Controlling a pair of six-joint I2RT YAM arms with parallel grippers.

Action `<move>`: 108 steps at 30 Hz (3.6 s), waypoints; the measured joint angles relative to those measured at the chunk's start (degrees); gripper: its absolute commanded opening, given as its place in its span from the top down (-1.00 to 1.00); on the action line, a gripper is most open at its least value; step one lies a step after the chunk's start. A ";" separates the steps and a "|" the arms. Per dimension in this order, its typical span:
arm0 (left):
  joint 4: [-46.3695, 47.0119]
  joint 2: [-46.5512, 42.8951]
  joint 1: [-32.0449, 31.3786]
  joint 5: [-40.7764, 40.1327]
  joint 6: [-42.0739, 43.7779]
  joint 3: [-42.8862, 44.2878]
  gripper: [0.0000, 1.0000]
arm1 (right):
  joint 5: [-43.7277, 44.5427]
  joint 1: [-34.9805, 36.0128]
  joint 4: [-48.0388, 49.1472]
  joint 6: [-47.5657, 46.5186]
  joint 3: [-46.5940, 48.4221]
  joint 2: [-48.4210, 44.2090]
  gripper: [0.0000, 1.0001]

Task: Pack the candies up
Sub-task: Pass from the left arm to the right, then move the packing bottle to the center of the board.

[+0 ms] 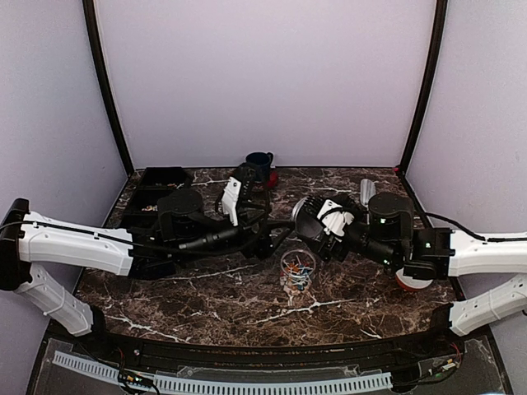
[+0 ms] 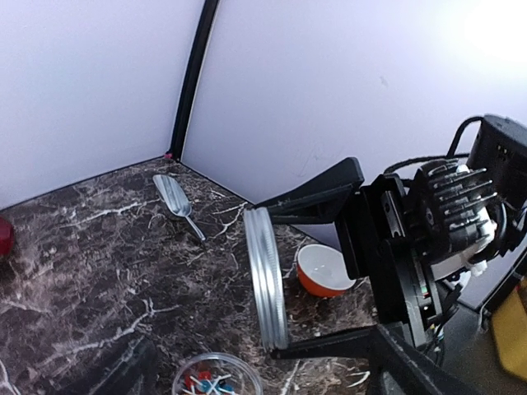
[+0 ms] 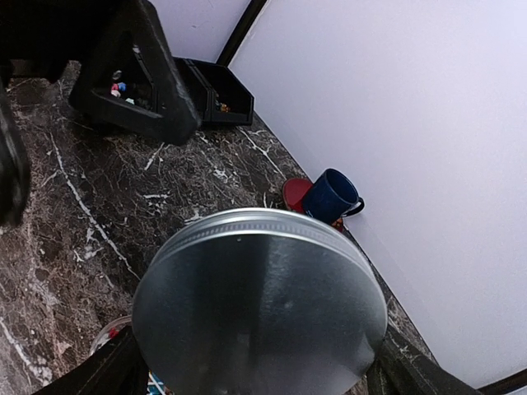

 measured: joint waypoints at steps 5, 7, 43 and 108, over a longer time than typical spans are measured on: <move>1.79 -4.98 0.46 -4.46 3.89 -6.88 -0.98 | -0.37 -2.23 -5.55 2.23 3.17 -0.96 -0.48; 3.08 -5.77 0.94 -5.29 5.25 -10.03 -0.98 | -0.52 -2.97 -7.39 3.10 4.26 -1.46 -0.49; 45.05 42.12 7.98 25.55 20.92 -9.97 -0.98 | -5.77 -4.28 -26.43 10.60 14.64 -2.93 -0.46; 58.82 53.48 8.98 40.04 18.34 -4.33 -0.65 | -25.62 -4.48 -54.40 6.03 29.00 24.55 -0.49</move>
